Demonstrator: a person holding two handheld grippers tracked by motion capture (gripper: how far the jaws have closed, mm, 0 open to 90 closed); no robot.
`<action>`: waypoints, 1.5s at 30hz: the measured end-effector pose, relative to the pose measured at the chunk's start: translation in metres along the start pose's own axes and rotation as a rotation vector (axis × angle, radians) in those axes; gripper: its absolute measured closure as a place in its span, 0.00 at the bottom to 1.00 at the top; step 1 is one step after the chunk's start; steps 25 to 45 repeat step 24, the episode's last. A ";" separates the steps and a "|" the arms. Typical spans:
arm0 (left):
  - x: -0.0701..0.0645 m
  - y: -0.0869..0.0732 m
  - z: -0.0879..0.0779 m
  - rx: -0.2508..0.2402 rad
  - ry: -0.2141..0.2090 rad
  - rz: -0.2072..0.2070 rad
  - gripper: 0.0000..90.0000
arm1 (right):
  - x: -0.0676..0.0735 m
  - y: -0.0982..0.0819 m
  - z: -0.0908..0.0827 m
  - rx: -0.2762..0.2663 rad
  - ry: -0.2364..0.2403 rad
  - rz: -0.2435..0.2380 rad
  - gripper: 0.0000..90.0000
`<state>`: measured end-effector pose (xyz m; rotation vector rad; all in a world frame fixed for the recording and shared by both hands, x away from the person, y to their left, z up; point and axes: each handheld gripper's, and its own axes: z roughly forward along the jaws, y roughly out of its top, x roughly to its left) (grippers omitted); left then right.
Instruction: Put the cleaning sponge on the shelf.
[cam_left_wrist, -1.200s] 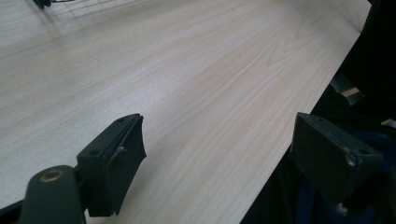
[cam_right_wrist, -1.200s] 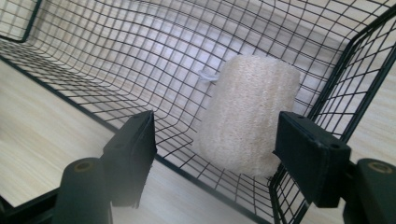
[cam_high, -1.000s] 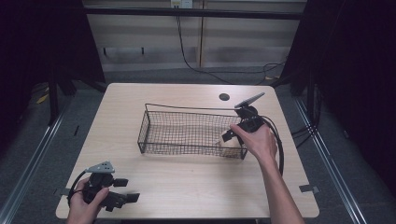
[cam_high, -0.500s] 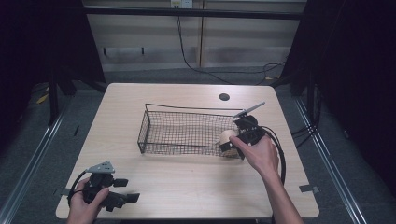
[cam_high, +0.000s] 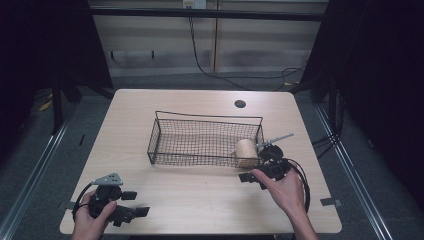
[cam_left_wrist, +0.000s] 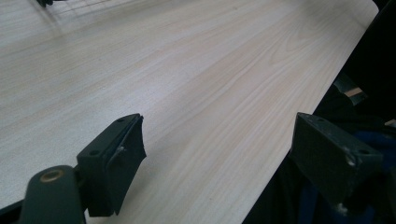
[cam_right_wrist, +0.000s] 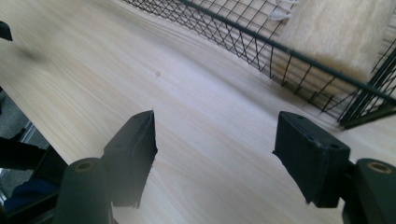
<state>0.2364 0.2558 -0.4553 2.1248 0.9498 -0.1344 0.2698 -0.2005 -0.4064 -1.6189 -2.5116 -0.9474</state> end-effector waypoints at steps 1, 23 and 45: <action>0.000 0.000 0.000 0.000 0.000 0.000 0.19 | 0.000 0.000 0.000 0.000 0.000 0.000 0.33; 0.000 0.001 0.000 0.007 -0.003 0.004 0.19 | -0.013 -0.072 0.012 -0.090 -0.024 0.018 0.35; 0.000 0.000 0.000 0.005 -0.002 0.005 0.19 | -0.016 -0.074 0.015 -0.083 -0.039 0.012 0.35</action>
